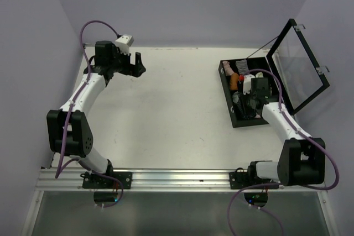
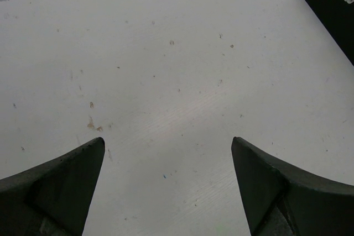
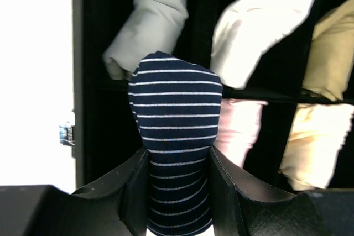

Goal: Roll the underwear
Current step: Place the rolled underwear into the container

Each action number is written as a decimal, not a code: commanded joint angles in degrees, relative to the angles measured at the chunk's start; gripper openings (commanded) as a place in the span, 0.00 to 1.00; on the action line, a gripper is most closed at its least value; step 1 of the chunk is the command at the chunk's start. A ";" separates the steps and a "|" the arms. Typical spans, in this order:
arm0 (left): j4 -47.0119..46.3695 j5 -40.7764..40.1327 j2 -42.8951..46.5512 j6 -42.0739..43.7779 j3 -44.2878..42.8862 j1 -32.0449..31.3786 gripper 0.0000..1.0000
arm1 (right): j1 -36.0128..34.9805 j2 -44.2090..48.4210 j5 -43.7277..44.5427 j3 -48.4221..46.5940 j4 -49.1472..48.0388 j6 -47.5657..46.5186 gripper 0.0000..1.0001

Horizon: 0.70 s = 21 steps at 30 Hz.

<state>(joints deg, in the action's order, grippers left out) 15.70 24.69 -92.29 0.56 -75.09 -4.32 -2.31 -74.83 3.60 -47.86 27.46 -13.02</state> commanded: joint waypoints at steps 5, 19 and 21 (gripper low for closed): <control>-0.15 0.45 0.01 1.11 0.21 -0.25 1.00 | -1.39 -6.29 -9.91 -3.12 3.55 0.20 0.00; 2.14 -0.34 -2.28 2.78 -1.55 -0.25 1.00 | 1.86 -10.77 -25.65 -11.37 16.03 -22.21 0.00; 2.49 -0.43 -2.54 2.87 -1.90 -0.25 1.00 | 2.13 -12.26 -27.93 -13.13 19.97 -24.94 0.00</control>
<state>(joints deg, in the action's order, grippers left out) 17.96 24.69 -94.48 2.61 -75.09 -4.32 0.23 -85.73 -14.55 -56.99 39.16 -30.48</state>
